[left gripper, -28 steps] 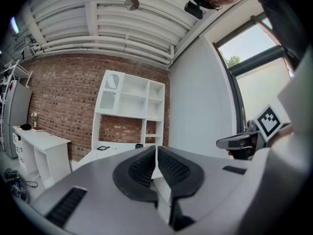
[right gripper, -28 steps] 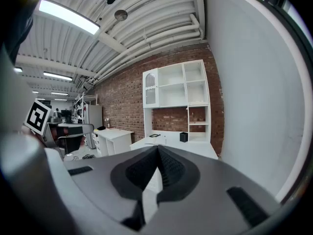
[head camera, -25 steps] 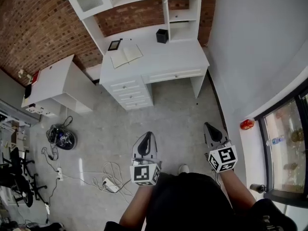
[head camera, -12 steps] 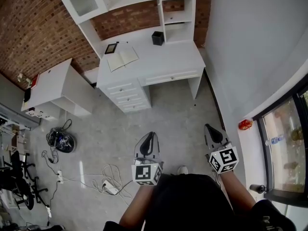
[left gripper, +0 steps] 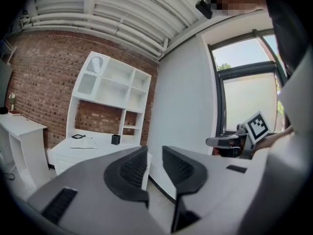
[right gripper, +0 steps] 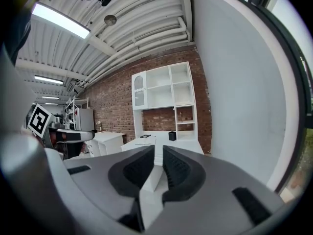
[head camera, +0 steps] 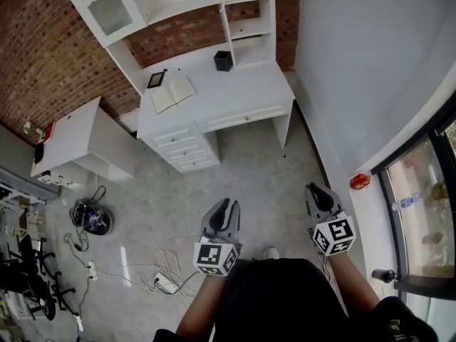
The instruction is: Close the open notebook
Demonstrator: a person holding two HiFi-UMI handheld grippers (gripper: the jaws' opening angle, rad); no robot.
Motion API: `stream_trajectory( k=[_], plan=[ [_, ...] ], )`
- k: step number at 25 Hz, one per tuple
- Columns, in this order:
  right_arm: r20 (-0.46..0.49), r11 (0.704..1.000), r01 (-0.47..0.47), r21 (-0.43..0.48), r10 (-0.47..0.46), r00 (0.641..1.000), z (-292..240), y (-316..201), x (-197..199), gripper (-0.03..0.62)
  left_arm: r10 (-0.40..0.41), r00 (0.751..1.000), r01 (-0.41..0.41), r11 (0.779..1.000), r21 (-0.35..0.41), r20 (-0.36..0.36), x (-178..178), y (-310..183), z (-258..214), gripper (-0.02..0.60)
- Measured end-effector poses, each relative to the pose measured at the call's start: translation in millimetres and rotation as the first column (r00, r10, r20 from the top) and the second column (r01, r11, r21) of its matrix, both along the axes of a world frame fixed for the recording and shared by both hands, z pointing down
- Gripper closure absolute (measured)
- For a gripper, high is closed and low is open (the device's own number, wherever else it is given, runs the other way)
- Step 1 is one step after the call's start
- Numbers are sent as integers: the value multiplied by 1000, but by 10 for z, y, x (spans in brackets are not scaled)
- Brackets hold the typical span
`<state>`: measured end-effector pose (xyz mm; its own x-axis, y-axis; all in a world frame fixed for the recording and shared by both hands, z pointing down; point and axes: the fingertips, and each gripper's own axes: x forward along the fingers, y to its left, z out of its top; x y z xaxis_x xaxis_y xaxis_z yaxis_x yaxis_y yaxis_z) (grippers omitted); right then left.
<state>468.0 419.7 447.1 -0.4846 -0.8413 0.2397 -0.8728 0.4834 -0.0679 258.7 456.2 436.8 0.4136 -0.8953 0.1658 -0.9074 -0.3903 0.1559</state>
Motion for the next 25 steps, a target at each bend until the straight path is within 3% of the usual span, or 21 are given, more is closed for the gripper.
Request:
stream_trajectory(
  k=[2, 7, 13, 16, 19, 25],
  plan=[
    [3, 1000, -29, -7, 29, 1000, 19, 2, 104, 471, -7, 1000, 7, 1000, 10, 5, 21, 16, -9, 433],
    [61, 995, -89, -47, 92, 994, 41, -15, 239, 306, -81, 997, 82, 993, 89, -10, -52, 38, -140, 348],
    [33, 999, -51, -8, 51, 998, -19, 113, 230, 292, -127, 992, 126, 987, 97, 3, 3, 89, -110, 313],
    [25, 1000, -25, -10, 25, 999, 54, 153, 207, 292, -128, 992, 128, 990, 64, 2, 40, 132, 0, 313],
    [35, 999, -42, -27, 43, 998, 136, 194, 229, 290, -126, 992, 126, 992, 25, 2, 59, 183, 104, 313],
    [30, 996, -62, -60, 64, 997, 305, 41, 190, 287, -108, 993, 107, 994, 29, 41, 34, 2, 150, 313]
  ],
)
